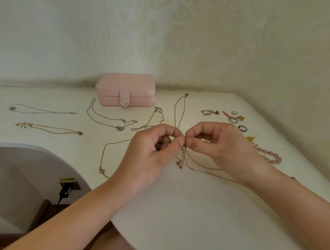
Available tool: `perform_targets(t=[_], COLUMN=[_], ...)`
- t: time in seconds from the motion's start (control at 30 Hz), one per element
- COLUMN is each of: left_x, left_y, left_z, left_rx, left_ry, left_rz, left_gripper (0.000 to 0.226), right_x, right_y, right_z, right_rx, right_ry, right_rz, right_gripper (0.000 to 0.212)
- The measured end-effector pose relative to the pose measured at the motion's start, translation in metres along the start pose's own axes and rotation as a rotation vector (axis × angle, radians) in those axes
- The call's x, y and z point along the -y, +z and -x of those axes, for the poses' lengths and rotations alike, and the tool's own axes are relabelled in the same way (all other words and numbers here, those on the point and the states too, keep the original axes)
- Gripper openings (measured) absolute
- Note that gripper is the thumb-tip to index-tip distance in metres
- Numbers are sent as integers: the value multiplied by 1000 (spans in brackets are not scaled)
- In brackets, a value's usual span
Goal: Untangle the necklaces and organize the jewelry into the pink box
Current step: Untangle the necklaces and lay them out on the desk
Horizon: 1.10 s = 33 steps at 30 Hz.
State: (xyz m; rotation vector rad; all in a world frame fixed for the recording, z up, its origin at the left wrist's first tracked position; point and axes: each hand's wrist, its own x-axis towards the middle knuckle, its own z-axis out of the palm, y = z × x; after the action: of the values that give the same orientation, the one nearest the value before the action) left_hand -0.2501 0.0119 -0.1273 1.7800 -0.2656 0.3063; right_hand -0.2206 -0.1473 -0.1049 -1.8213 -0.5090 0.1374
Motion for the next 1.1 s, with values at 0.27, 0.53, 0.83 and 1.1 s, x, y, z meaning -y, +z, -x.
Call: perform_targets(t=[0.27,0.53,0.83,1.1], left_x=[1,3,2,0], left_y=[0,0,1,0], left_z=[-1,0,-1,0], left_rx=[-23,-32,-48,-41], left_ry=[-12,-34,-41,-2], left_rz=[13,-35,-35,-21], left_gripper=[15,11,12,7], right_x=[1,-2,0,1], right_y=[1,3,1,0], right_z=[0,0,0,0], right_rx=[8,-34,-57,-36], right_ry=[-23,-126,-135,-155], right_rz=[9,198,148,112], right_gripper=[6,14,15,14])
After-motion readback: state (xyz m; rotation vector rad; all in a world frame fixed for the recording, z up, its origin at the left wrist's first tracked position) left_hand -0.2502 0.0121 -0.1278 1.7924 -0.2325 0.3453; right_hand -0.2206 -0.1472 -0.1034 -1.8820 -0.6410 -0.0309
